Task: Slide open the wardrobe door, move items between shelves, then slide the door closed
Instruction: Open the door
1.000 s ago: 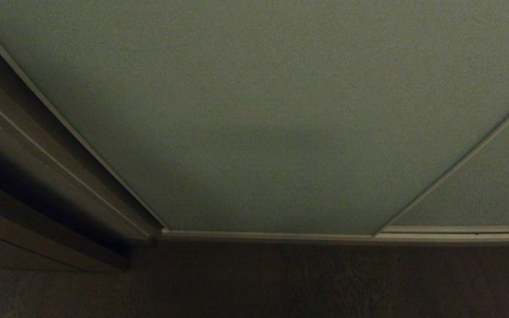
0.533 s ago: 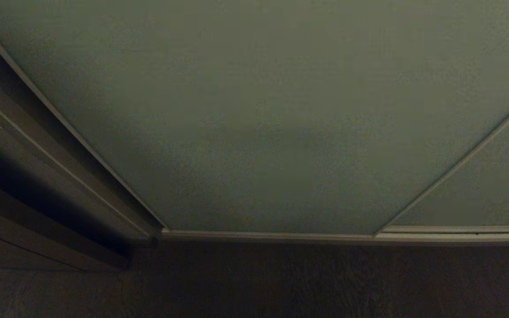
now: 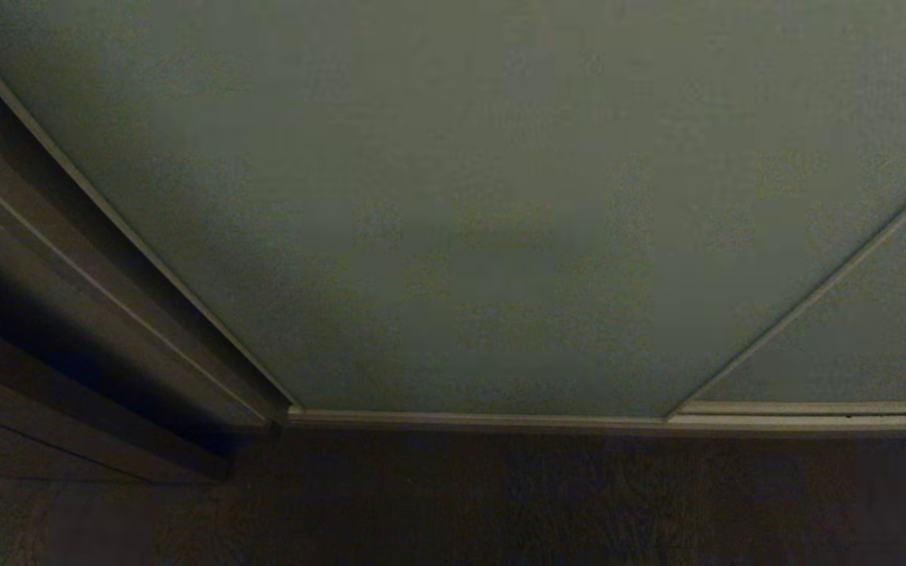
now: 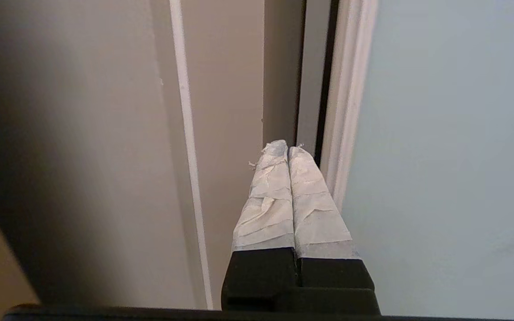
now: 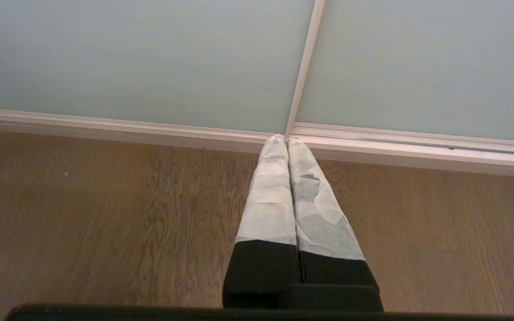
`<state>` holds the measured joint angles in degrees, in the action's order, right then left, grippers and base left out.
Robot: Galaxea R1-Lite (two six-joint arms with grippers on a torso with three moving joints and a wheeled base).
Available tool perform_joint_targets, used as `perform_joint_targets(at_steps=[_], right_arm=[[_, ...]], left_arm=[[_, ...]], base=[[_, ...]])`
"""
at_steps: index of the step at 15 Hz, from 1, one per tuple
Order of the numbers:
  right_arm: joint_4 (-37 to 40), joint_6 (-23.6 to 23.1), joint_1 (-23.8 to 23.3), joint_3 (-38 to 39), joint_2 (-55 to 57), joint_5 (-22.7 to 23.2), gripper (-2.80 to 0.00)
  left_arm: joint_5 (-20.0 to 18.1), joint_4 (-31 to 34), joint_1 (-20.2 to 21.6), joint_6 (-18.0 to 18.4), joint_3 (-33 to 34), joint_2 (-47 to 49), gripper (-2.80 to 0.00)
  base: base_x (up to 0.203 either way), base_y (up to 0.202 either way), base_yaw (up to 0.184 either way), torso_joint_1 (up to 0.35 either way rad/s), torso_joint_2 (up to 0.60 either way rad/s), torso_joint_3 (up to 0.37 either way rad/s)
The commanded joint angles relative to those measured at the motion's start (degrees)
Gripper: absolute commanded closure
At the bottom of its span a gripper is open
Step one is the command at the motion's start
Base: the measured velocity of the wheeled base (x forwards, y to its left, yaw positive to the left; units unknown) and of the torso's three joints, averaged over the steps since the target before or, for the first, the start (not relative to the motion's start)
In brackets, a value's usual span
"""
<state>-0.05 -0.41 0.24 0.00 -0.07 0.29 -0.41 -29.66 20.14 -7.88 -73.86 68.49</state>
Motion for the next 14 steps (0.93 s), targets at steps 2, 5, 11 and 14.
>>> perform_joint_targets(at_steps=[2, 5, 11, 14], right_arm=[[0.0, 0.0, 0.0, 0.0, 0.0, 0.1, 0.0], [0.0, 0.0, 0.0, 0.0, 0.0, 0.1, 0.0], [0.0, 0.0, 0.0, 0.0, 0.0, 0.0, 0.0], [0.0, 0.0, 0.0, 0.0, 0.0, 0.1, 0.0]], left_arm=[[0.4, -0.4, 0.1, 0.1, -1.8, 2.7, 0.0], [0.1, -0.4, 0.0, 0.1, -2.9, 4.0, 0.0], [-2.8, 4.4, -0.2, 0.1, -7.0, 7.5, 0.0], [-4.4, 5.1, -0.5, 0.0, -9.3, 9.2, 0.0]], base=[[0.0, 0.0, 0.0, 0.0, 0.0, 0.0], [0.0, 0.0, 0.0, 0.0, 0.0, 0.0], [0.0, 0.0, 0.0, 0.0, 0.0, 0.0], [0.0, 0.0, 0.0, 0.0, 0.0, 0.0]])
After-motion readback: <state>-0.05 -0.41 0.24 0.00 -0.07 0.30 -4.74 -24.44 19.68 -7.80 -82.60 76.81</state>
